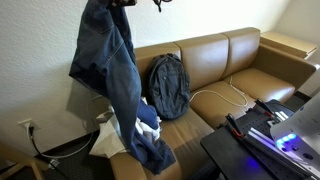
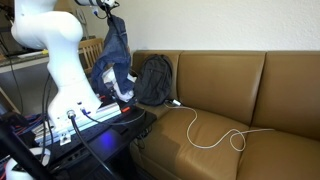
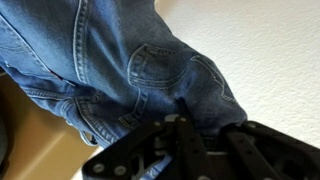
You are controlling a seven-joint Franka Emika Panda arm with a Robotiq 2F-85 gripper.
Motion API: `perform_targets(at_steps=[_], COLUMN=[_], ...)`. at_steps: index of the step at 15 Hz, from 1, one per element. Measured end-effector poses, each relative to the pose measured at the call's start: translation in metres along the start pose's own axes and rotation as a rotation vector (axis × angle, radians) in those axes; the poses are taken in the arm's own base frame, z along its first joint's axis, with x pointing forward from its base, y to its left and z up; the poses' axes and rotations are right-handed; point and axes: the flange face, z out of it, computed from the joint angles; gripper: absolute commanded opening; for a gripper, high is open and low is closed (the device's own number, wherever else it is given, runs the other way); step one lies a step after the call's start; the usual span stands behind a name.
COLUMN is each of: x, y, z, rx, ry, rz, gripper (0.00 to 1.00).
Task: Put the blue jeans on the left armrest
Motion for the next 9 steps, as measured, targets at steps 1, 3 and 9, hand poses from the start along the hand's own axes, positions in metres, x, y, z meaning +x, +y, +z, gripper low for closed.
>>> perform_targets(at_steps=[1, 3, 9], x=[0.003, 0.001, -0.003], y=[0.004, 0.010, 0.023], z=[0.003, 0.007, 0.017], rx=[-0.031, -0.074, -0.120], ry=[-0.009, -0.035, -0.010], rz=[0.012, 0.030, -0.056], gripper=[0.04, 0.15, 0.04])
